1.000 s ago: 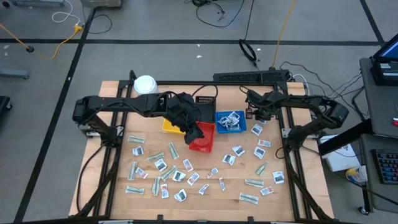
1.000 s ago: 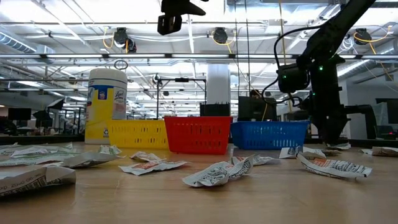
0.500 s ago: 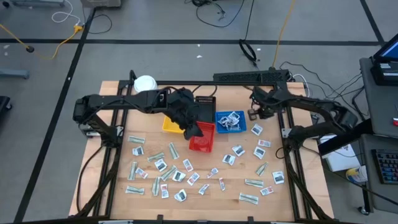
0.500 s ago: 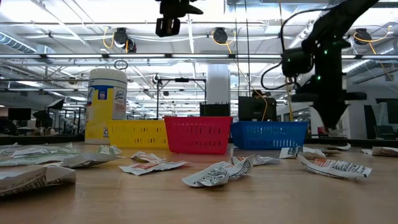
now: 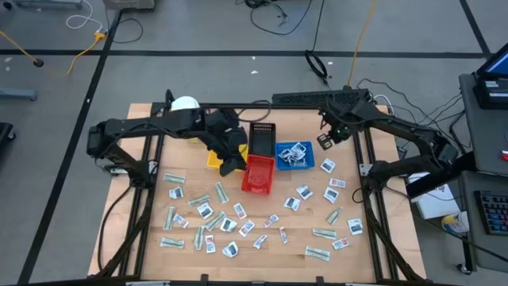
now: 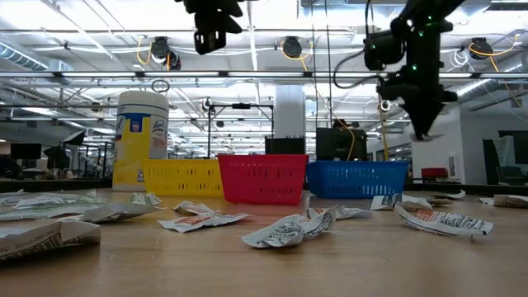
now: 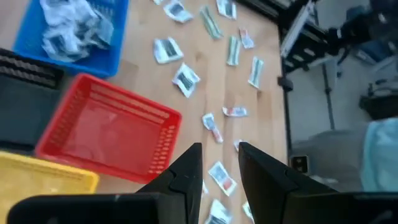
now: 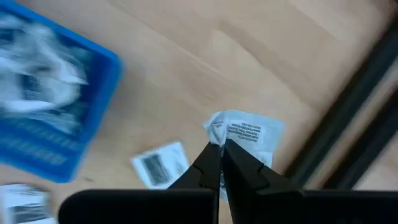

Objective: Pick & Place First Aid Supplies
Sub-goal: Put the towelette pack into the black bin

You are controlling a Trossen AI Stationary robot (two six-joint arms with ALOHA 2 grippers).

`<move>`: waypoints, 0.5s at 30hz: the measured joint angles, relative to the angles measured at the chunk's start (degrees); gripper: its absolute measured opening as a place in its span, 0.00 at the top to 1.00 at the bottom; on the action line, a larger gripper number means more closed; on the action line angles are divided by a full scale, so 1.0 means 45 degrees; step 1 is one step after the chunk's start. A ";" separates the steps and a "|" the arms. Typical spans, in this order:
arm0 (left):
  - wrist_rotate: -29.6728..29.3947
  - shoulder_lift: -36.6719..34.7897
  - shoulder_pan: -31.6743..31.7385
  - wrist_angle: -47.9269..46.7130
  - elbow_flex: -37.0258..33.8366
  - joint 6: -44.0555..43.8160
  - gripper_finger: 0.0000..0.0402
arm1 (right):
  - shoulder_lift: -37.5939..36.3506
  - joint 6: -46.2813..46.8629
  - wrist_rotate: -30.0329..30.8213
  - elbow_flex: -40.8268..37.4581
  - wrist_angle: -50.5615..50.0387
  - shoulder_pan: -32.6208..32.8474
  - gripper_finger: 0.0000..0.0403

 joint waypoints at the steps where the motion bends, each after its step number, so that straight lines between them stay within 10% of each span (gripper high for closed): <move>1: -0.0193 -0.0375 0.0073 -0.0014 -0.0340 -0.0001 0.73 | 0.0120 -0.0103 -0.0146 0.0311 -0.0029 0.0125 1.00; 15: -0.1447 -0.5056 0.0690 0.0586 -0.4376 -0.1169 0.73 | 0.4807 -0.1828 -0.0178 0.6235 0.0057 0.2469 1.00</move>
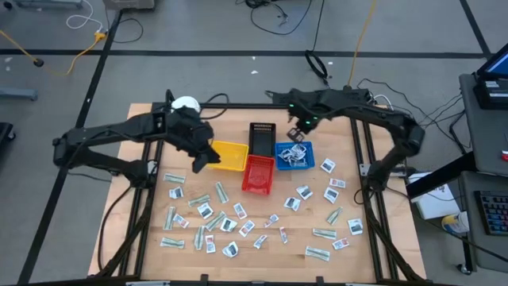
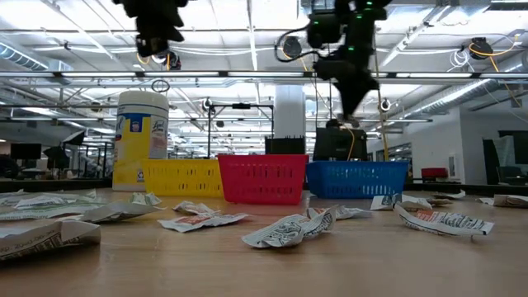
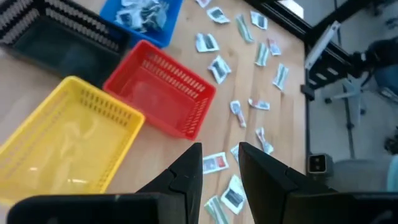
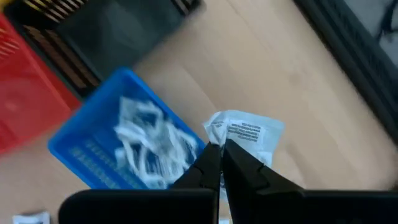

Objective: Pick & Place First Aid Supplies
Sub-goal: Put the towelette pack into the black bin

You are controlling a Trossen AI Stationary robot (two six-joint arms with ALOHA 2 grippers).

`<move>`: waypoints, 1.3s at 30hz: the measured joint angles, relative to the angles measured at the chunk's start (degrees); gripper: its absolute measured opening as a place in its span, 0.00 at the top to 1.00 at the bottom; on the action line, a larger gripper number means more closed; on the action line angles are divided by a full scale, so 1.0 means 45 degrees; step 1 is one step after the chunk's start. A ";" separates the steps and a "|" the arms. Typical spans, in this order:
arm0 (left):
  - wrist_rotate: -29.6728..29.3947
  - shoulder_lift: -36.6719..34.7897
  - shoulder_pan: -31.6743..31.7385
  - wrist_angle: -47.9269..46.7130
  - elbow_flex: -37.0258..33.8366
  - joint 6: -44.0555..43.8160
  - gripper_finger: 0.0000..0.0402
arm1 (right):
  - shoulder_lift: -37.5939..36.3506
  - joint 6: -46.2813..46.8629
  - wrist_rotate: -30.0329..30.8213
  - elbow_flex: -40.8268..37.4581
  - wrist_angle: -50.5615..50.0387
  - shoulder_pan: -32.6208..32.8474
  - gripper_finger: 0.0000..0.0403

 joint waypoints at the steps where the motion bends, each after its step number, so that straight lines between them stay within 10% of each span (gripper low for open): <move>1: -0.0170 -0.0226 0.0004 0.0054 -0.0169 -0.0104 0.73 | 0.0410 -0.0146 -0.0008 0.0479 0.0006 0.0124 1.00; 10: -0.0536 -0.1348 0.0006 0.0050 -0.0999 -0.0735 0.73 | 0.3306 -0.1712 -0.0631 0.3818 0.1120 0.1102 1.00; 29: -0.0617 -0.1342 -0.0237 0.0414 -0.1009 -0.1010 0.73 | 0.6021 -0.3300 -0.1005 0.3848 0.3090 0.2027 0.99; 39: -0.0565 -0.1342 -0.0237 0.0325 -0.1009 -0.1476 0.73 | 0.5986 -0.3252 -0.0982 0.3863 0.3075 0.2071 0.71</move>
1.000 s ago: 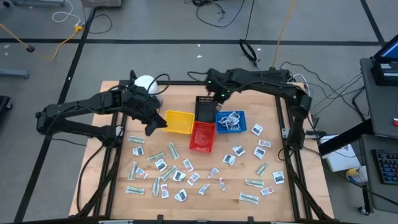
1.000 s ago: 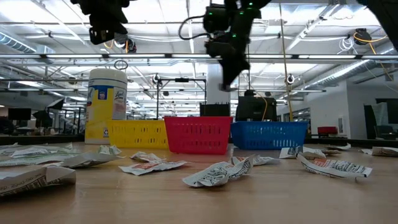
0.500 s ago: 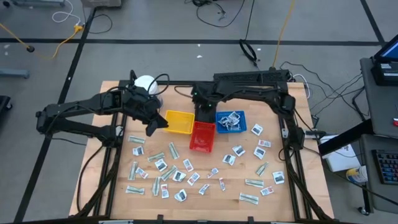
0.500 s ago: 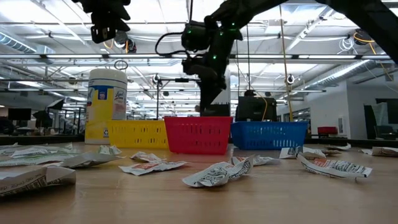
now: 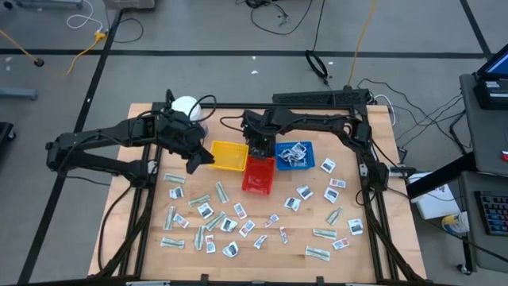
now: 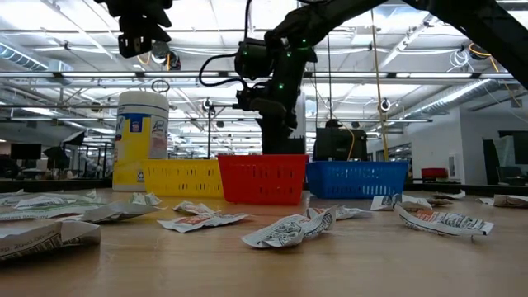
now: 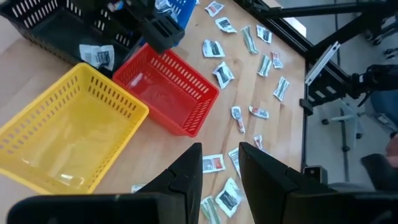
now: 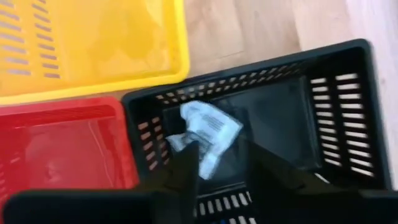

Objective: Pick & Place First Aid Supplies
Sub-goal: Put the towelette pack into the black bin

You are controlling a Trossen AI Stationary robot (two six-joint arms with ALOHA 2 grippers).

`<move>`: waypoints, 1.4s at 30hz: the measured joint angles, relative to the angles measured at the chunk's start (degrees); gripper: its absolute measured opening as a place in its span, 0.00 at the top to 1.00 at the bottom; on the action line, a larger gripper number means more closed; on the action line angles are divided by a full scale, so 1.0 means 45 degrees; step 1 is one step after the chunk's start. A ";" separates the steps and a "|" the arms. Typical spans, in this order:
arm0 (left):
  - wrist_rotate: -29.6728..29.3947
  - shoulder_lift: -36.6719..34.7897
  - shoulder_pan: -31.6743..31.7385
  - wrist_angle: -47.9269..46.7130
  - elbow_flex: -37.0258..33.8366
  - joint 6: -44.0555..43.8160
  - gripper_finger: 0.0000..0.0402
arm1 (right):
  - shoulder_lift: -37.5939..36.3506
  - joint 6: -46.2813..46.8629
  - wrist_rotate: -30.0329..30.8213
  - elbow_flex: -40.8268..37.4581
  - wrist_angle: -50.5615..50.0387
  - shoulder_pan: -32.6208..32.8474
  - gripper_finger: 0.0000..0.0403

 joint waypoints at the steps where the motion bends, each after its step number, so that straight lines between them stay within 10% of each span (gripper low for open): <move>1: 0.0021 0.0000 0.0000 0.0000 0.0000 -0.0079 0.73 | -0.0005 0.0000 0.0005 0.0000 -0.0003 -0.0023 0.68; 8: 0.0044 0.0000 0.0000 -0.0164 0.0000 -0.3362 0.73 | -0.0152 0.0548 0.0001 -0.0014 0.0011 -0.0097 0.50; 21: -0.1108 0.0005 -0.0760 -0.6083 0.0000 -1.1292 0.73 | -0.2074 0.0502 -0.0024 -0.0010 0.0019 -0.0841 0.50; 42: -0.3977 0.2824 -0.4390 -0.9037 0.0000 -1.4373 0.73 | -0.2599 -0.0806 -0.0084 -0.0012 0.0380 -0.1059 0.50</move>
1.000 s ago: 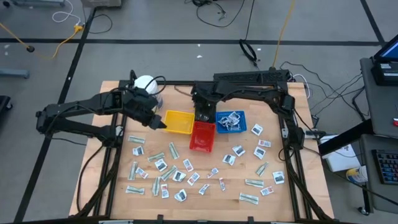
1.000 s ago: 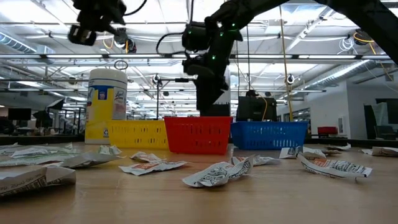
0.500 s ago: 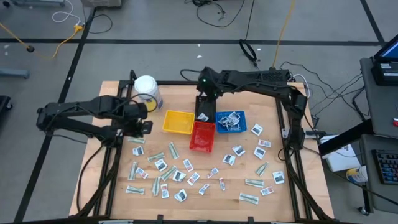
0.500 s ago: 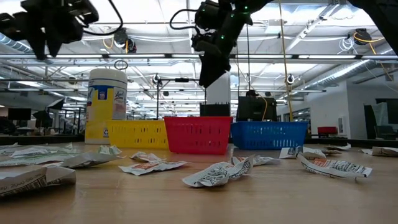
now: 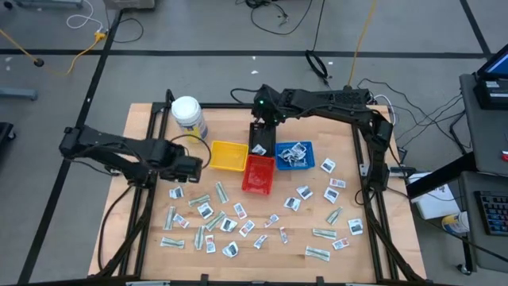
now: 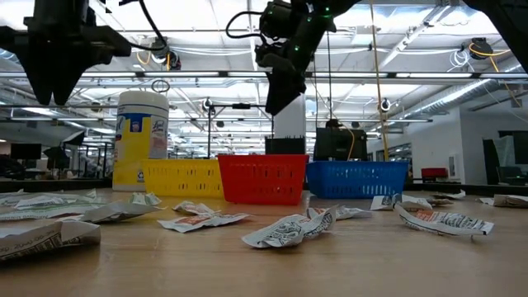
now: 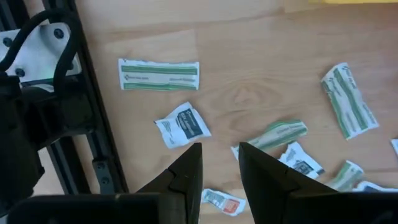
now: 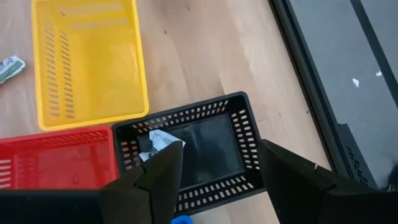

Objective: Pick & Place First Aid Supplies
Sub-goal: Put the towelette pack into the black bin

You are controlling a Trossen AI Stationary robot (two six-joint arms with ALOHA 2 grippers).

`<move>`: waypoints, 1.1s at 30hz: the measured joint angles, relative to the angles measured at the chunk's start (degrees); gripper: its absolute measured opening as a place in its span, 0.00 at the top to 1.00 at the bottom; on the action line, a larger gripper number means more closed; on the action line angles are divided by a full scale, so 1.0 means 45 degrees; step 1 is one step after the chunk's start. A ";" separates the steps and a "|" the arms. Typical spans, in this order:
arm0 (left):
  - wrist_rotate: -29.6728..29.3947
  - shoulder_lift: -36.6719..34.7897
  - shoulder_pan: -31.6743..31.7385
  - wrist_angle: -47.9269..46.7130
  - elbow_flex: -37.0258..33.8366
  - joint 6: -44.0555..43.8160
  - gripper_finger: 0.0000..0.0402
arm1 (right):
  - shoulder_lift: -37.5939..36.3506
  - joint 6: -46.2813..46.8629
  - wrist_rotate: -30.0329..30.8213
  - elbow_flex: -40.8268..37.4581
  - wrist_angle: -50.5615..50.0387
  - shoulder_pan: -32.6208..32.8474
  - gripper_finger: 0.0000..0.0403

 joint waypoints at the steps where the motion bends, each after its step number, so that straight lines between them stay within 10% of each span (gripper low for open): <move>1: -0.0059 0.0120 -0.0113 0.0001 -0.0002 -0.0060 0.72 | 0.0005 -0.0004 -0.0024 0.0003 -0.0035 0.0000 0.50; 14: 0.0827 0.0047 -0.1066 0.3433 -0.3929 -0.2605 0.44 | -0.0003 -0.0385 -0.0253 0.0001 -0.0267 0.0000 0.50; 33: 0.0669 0.0023 -0.1351 0.6521 -0.6589 -0.3525 0.68 | -0.0149 -0.1095 -0.0231 -0.0005 -0.0076 0.0005 0.50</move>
